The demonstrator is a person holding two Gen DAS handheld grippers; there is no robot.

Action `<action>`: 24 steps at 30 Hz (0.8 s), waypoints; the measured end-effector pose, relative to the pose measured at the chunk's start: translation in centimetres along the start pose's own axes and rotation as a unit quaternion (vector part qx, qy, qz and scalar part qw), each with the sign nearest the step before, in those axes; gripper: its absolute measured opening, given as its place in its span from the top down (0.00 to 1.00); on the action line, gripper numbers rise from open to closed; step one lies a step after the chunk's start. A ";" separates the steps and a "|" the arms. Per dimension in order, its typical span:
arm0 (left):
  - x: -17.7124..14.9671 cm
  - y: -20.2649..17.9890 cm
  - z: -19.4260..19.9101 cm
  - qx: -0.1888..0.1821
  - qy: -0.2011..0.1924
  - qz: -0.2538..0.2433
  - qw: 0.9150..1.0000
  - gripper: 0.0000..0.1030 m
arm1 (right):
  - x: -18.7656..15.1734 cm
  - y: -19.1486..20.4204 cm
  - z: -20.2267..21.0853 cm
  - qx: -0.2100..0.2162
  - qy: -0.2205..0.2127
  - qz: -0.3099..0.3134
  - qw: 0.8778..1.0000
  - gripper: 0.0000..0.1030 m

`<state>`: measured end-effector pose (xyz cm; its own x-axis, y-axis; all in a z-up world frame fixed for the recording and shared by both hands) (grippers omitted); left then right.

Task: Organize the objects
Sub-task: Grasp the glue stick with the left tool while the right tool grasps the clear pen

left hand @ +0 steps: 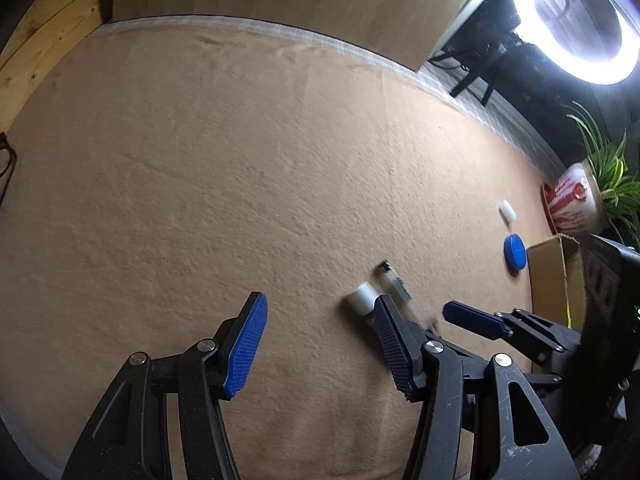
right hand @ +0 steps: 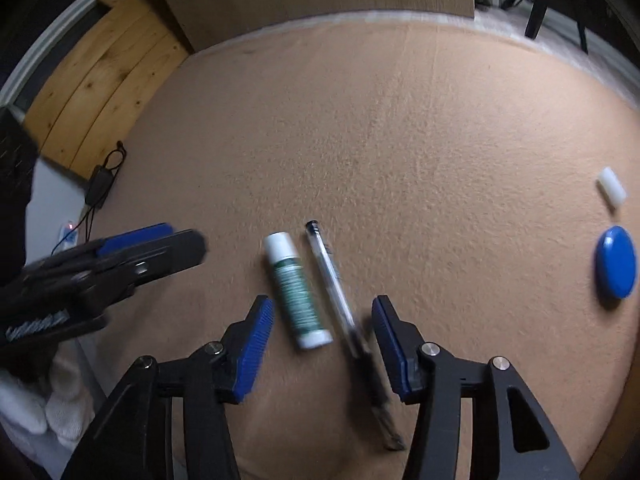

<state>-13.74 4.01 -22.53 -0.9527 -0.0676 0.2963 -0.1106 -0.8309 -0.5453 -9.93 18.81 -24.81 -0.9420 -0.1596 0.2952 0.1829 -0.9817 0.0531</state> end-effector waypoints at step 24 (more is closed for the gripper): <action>-4.1 -2.5 -4.4 0.009 0.043 -0.010 0.999 0.60 | -1.6 -4.8 -0.6 -0.108 -0.001 0.018 0.994 0.91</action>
<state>-10.81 8.82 -25.86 -0.9712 -0.0052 0.2383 -0.1246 -0.8413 -0.5260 -9.47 23.73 -26.11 -0.9355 -0.1951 0.2945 0.1518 -0.9748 -0.1635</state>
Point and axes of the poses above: each gripper's, at about its wrist camera, not at the fingertips, and z roughly against the way its jaws point, y to its left, x to its top, the point moved 10 cm from there along -z, roughly the way its jaws point, and after that the axes turned 15 degrees about -x, right-handed, at the moved point
